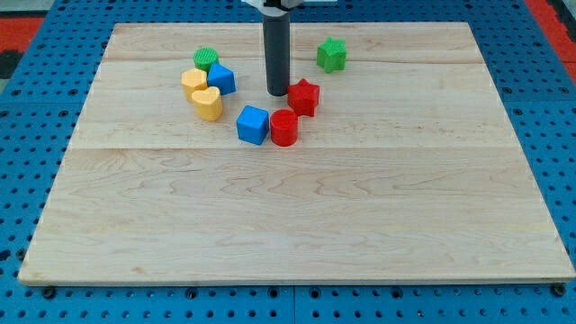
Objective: Move the blue cube to the bottom of the blue triangle
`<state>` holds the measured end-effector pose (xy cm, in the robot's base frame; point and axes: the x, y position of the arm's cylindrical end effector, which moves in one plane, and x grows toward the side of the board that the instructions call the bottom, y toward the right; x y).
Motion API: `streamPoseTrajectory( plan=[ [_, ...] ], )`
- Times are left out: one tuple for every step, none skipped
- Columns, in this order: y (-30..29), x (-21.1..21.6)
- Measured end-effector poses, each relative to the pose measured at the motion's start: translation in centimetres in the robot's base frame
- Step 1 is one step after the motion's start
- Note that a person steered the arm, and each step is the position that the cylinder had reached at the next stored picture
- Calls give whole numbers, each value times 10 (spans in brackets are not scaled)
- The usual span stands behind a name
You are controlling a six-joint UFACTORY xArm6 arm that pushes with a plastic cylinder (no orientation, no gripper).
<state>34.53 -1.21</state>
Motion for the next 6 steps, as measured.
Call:
streamPoseTrajectory(
  plan=[
    [25,19],
    [41,51],
    [41,114],
    [-22,101],
    [-44,58],
    [-42,53]
  ],
)
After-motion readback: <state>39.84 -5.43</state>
